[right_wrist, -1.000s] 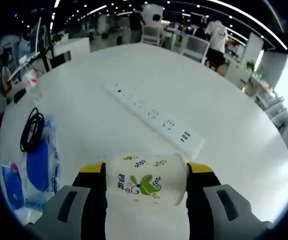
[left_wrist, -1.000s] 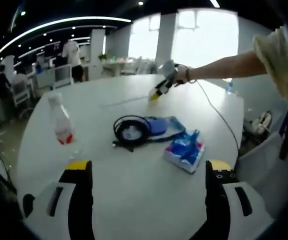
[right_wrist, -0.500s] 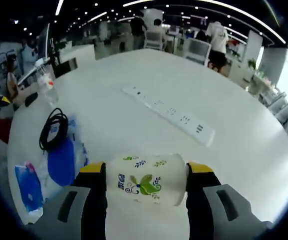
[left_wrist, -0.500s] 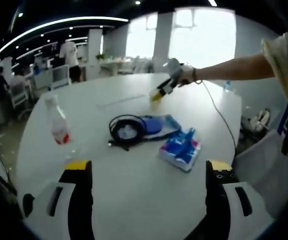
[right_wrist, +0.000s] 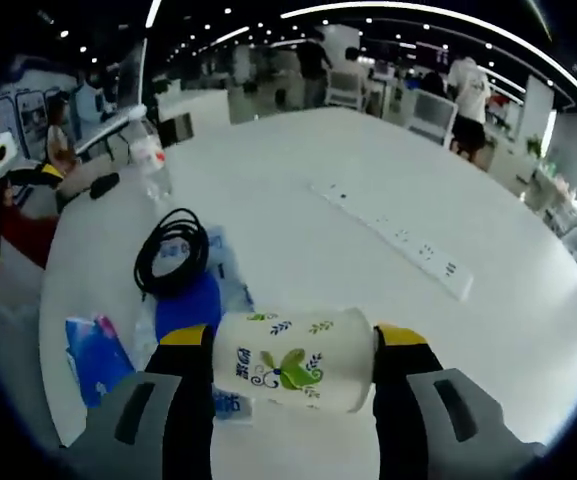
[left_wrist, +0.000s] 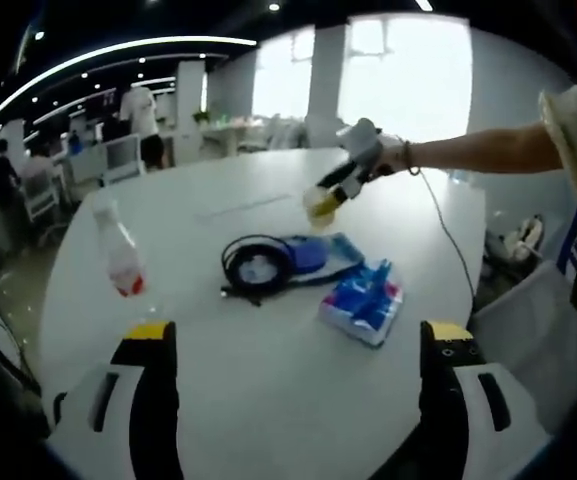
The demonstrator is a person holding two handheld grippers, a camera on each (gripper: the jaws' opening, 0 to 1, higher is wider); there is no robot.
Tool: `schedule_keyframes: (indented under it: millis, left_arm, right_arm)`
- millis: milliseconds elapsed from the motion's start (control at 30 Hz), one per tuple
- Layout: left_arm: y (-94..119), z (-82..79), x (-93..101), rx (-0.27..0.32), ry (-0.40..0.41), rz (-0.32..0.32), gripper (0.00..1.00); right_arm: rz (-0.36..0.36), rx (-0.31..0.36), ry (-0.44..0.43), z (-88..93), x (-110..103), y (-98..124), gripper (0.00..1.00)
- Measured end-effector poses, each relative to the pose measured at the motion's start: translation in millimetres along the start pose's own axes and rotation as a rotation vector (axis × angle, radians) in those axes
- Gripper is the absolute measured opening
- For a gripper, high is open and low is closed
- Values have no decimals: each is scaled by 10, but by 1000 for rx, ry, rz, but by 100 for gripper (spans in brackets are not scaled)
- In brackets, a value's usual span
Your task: Arrange the tabletop items into an orderly group along one side of the table until the central work area is clear of visible clutter.
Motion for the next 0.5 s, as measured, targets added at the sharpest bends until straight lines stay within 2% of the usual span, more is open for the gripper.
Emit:
schedule_keyframes:
  millis: [500]
  left_arm:
    - [82,90,94,-27,-5,20,99]
  right_arm:
    - [-86,-5,108,-137,-621,-14,64]
Point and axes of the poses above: the point that each gripper's makers call its tool centre point, and the gripper's own axes: y roughly backward along the fingers, x roughly to its right, z roughly out of its underside, the point moved 4 cm from there along y, roughly backward along the fingers, and after that the axes turned 2 degrees about -x, right-handed, at the moved point
